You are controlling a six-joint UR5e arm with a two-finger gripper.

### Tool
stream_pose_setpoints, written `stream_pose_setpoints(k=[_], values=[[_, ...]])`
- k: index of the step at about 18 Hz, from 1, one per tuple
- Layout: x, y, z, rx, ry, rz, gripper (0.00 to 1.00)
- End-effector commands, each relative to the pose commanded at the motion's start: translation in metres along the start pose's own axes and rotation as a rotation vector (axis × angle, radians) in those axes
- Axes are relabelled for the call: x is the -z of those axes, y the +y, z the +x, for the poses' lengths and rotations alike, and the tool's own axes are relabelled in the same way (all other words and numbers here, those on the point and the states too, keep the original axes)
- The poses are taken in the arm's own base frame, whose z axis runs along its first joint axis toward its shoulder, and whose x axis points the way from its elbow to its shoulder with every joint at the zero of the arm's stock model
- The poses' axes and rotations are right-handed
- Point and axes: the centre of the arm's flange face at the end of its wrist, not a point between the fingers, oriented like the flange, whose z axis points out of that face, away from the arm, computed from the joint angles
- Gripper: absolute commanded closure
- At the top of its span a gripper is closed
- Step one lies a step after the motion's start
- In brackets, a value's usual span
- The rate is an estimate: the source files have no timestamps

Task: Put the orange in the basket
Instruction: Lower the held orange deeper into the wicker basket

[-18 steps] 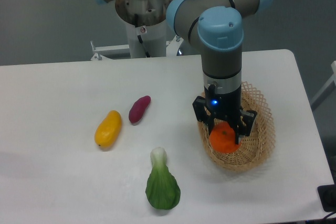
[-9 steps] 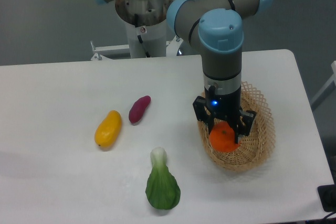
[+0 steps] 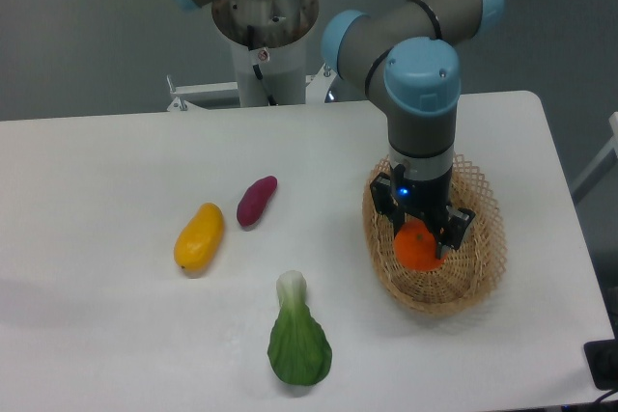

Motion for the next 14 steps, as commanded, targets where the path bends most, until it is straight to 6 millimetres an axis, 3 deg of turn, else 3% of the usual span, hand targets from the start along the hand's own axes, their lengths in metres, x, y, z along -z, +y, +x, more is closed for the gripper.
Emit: stream_pose_setpoints(k=[4,9,14], values=[[-0.023,0.030,0.006,0.027,0.047,-0.042,0.40],[-0.048,0.030,0.018,0.176,0.091,-0.055,0.40],[-0.055,0.029,0.019,0.214,0.101,-0.062,0.40]])
